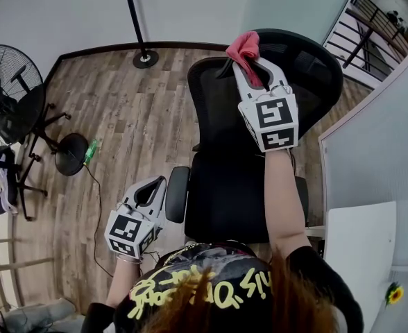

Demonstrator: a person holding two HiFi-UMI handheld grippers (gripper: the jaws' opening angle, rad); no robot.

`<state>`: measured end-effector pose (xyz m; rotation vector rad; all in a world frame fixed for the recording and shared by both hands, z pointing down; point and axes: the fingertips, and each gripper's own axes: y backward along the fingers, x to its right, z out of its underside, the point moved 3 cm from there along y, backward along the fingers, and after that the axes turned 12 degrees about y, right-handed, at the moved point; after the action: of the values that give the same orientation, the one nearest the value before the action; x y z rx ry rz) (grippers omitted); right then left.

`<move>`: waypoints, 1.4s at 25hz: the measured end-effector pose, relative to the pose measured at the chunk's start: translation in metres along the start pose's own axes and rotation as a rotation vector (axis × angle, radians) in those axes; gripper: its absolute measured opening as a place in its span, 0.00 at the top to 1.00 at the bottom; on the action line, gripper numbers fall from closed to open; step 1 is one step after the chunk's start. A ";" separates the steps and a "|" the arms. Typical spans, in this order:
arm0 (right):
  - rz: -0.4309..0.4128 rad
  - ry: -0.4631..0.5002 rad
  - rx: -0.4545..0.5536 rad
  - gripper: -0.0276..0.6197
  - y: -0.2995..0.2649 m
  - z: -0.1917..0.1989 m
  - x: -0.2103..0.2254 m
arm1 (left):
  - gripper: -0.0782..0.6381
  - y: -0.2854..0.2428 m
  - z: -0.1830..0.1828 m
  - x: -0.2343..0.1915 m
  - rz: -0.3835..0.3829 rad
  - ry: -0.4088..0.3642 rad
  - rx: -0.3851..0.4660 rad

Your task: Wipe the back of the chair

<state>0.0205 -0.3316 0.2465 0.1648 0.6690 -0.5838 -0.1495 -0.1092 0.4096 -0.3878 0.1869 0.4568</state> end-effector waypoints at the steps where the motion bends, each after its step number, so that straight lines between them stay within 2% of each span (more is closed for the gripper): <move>1: -0.006 -0.007 0.008 0.86 0.000 0.000 -0.003 | 0.90 -0.001 0.000 0.000 0.001 0.000 0.000; 12: -0.111 -0.093 0.070 0.86 0.009 0.000 -0.034 | 0.90 -0.004 0.003 0.010 0.018 -0.006 -0.005; 17: -0.096 -0.106 0.089 0.86 0.026 0.002 -0.036 | 0.90 -0.009 0.005 0.014 0.035 -0.014 -0.019; 21: -0.037 -0.113 0.095 0.86 0.049 0.009 -0.022 | 0.90 -0.017 0.006 0.022 0.066 -0.023 -0.029; 30: 0.175 -0.167 0.077 0.86 0.122 0.039 0.049 | 0.90 -0.047 0.006 0.049 0.167 -0.051 -0.057; 35: 0.289 -0.160 -0.009 0.86 0.162 0.073 0.085 | 0.90 -0.067 0.008 0.070 0.226 -0.066 -0.068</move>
<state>0.2040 -0.2603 0.2433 0.2007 0.4814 -0.3120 -0.0562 -0.1336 0.4197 -0.4198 0.1520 0.6988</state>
